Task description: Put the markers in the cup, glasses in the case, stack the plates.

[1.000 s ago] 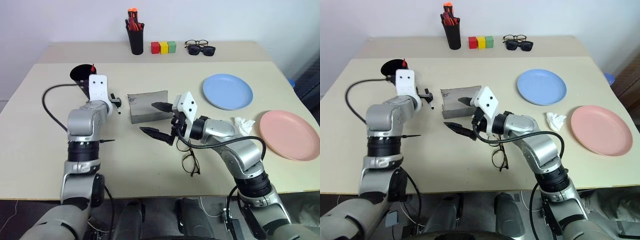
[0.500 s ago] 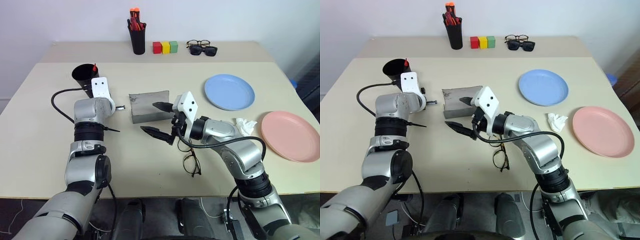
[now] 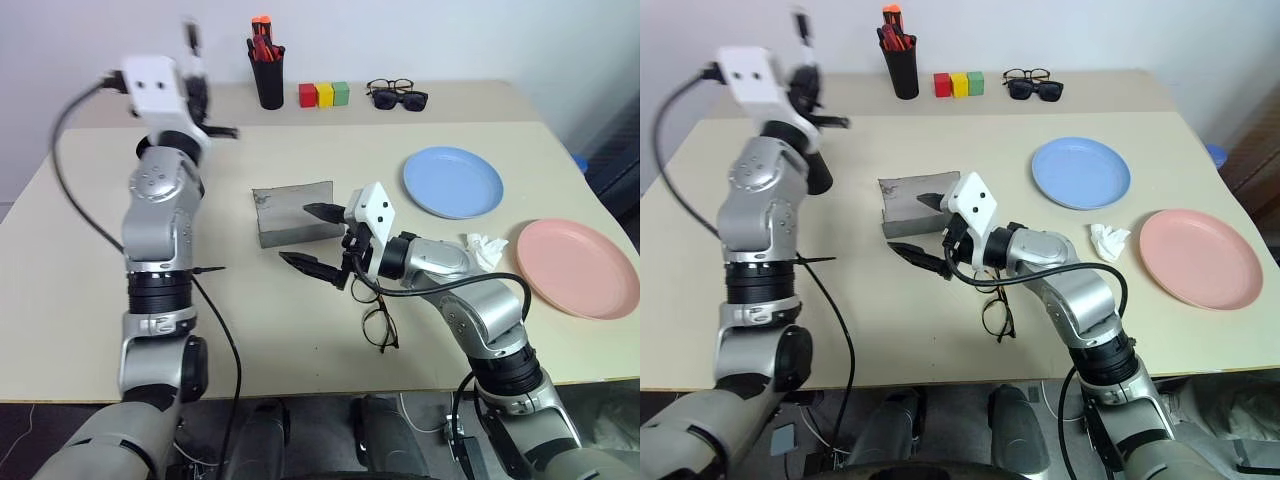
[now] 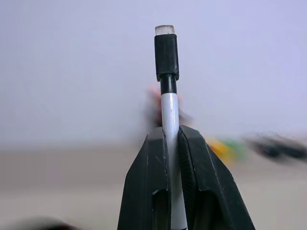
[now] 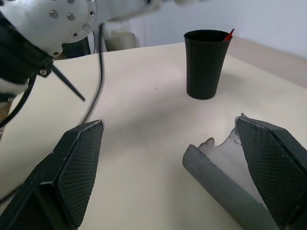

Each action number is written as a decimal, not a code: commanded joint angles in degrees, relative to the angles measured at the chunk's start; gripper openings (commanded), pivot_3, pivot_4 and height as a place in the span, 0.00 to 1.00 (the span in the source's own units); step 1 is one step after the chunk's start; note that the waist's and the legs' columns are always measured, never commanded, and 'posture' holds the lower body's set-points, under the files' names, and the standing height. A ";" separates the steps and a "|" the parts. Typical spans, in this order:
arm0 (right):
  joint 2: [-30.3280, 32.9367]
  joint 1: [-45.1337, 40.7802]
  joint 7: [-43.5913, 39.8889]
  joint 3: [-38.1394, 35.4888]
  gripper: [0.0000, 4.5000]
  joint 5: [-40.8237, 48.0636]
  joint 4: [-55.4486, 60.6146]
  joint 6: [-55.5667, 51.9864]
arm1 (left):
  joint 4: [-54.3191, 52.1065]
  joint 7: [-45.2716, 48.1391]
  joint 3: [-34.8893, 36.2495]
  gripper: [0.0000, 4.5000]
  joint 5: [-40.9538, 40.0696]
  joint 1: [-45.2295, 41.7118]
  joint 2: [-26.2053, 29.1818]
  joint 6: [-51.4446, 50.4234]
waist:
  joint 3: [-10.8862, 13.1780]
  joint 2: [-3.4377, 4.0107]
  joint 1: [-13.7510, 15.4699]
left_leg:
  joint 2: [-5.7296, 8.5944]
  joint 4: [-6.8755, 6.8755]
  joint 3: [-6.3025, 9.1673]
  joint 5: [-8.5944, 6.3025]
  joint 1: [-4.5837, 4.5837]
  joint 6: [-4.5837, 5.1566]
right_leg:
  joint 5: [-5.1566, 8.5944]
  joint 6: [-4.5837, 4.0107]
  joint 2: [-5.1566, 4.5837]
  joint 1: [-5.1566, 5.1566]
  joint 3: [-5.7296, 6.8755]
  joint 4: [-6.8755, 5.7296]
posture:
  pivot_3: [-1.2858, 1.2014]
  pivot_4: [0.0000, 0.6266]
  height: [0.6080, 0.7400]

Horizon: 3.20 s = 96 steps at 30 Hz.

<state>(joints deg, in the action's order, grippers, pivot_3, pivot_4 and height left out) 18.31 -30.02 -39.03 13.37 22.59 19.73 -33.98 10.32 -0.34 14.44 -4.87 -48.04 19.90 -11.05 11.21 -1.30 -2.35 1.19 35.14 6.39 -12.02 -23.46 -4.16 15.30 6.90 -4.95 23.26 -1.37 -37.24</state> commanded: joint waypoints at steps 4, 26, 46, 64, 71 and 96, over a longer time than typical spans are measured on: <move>-2.64 -2.92 -0.73 -0.74 1.00 1.24 -0.28 1.46 | 18.28 -1.81 0.14 0.01 3.31 -3.29 2.83 14.31 | 0.00 -0.01 0.70 | 0.02 0.03 0.01 -0.01 -0.02 0.02 | 0.00 0.01 -0.02 -0.04 0.04 0.02 | 0.52 0.24 1.00; -6.60 -4.76 5.82 -2.95 1.00 -2.15 -3.00 5.21 | 31.63 -0.51 0.74 0.56 -0.11 -5.50 1.18 24.64 | 0.00 -0.02 1.20 | 0.01 0.02 0.01 -0.02 -0.05 0.04 | 0.00 0.01 0.00 0.03 0.05 0.00 | 0.52 0.24 1.00; 15.04 3.74 -1.64 -12.59 1.00 -1.29 1.41 2.83 | 16.00 53.84 -31.60 0.80 -1.62 -1.36 6.29 -15.34 | 0.06 0.11 -0.11 | -0.13 0.04 0.00 -0.05 0.00 0.11 | 0.02 -0.02 0.18 -0.05 -0.01 0.00 | 0.52 0.24 1.00; 24.78 18.41 1.84 -18.03 1.00 5.33 15.73 -21.90 | -12.54 70.18 -32.90 0.07 -3.51 9.31 17.89 -22.28 | 0.07 0.14 0.34 | -0.13 0.09 -0.01 -0.08 -0.08 0.16 | 0.03 -0.04 0.13 -0.07 -0.04 0.06 | 0.52 0.24 1.00; 18.22 17.47 7.93 -21.20 1.00 13.68 17.03 -38.87 | -15.72 67.42 -33.34 0.77 -1.53 12.33 17.87 -17.79 | 0.06 0.14 0.04 | -0.14 0.09 0.00 -0.10 -0.02 0.20 | 0.04 -0.04 0.13 -0.11 -0.04 0.04 | 0.52 0.24 1.00; 20.29 5.19 10.61 -16.97 0.01 15.98 18.31 -46.02 | -23.78 54.98 -10.50 0.78 -11.75 30.37 22.26 -22.58 | 0.08 0.23 -0.27 | -0.13 0.08 -0.08 -0.12 -0.01 0.23 | 0.04 -0.04 0.07 -0.06 -0.05 0.07 | 0.52 0.24 1.00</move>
<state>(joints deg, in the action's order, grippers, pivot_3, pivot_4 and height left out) 37.16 -21.79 -26.45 -4.63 38.88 34.64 -83.92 -11.89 55.85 0.55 -15.38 -18.19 41.06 -32.92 11.30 -1.07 -2.62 1.06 35.21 6.29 -12.15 -23.47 -3.93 15.34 6.85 -4.87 23.24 -1.43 -37.18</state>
